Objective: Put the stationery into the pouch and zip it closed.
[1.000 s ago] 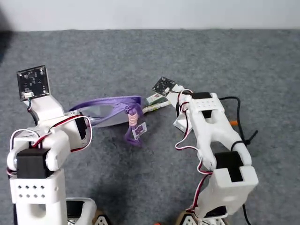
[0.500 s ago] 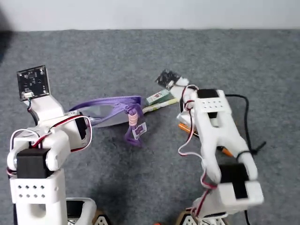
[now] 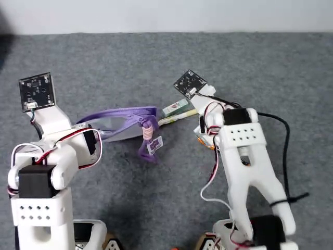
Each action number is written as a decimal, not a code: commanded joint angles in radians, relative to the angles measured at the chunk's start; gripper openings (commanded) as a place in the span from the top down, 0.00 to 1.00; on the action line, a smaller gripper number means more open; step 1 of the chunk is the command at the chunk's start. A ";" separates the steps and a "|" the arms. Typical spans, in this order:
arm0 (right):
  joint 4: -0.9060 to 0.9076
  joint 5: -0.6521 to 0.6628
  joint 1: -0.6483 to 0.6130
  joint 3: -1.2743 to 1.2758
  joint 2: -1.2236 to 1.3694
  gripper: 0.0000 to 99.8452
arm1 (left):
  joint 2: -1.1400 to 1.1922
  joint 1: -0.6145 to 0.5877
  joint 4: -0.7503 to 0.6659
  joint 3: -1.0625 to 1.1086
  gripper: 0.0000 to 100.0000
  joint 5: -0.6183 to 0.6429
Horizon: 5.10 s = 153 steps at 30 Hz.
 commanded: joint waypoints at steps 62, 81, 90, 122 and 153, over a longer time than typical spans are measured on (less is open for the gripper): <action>0.302 -0.473 -0.453 -0.353 -0.702 0.99 | 0.005 0.055 -0.021 -0.019 0.99 0.006; -0.305 -0.339 -0.723 -0.350 -0.736 0.99 | 0.009 0.054 -0.025 -0.018 0.99 0.006; -0.469 -0.345 -0.742 -0.350 -0.642 0.99 | 0.011 0.054 -0.025 -0.018 0.99 0.006; -0.595 -0.377 -0.659 0.107 -0.702 0.74 | 0.005 -0.031 -0.018 -0.018 0.99 0.006; 0.097 -0.155 -0.027 -0.551 0.338 0.69 | 0.005 -0.035 -0.018 -0.018 0.99 0.006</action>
